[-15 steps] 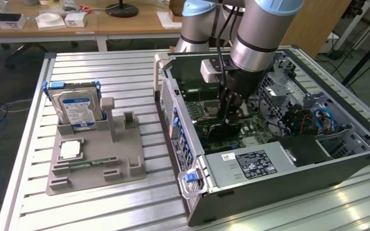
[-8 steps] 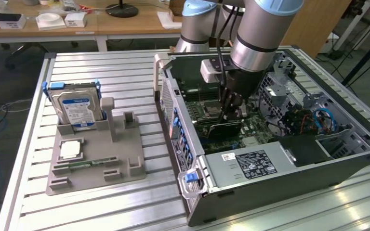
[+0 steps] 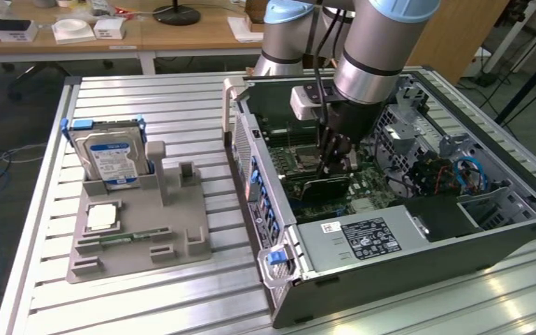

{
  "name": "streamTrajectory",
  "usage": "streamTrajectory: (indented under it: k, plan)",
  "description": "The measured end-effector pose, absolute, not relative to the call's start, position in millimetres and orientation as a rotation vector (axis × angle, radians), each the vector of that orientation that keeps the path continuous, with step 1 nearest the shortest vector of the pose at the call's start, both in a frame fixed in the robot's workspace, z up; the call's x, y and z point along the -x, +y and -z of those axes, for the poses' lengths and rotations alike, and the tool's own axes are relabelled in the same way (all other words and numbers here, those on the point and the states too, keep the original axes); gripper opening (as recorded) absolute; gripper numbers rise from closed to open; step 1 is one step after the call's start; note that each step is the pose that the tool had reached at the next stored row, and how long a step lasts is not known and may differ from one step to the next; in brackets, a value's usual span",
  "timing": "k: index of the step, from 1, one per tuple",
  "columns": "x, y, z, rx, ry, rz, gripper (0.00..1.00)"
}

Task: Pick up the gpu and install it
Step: 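Press down on the gpu until it lock into place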

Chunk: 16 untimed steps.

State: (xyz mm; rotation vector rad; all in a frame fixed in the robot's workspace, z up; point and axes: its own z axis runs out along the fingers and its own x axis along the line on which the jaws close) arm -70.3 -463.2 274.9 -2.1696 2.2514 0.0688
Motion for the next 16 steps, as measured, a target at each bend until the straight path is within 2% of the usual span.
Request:
streamTrajectory:
  k: [16]
  plan:
    - [71.6, -463.2, -270.4, 2.169, 2.25, -0.066, 0.11]
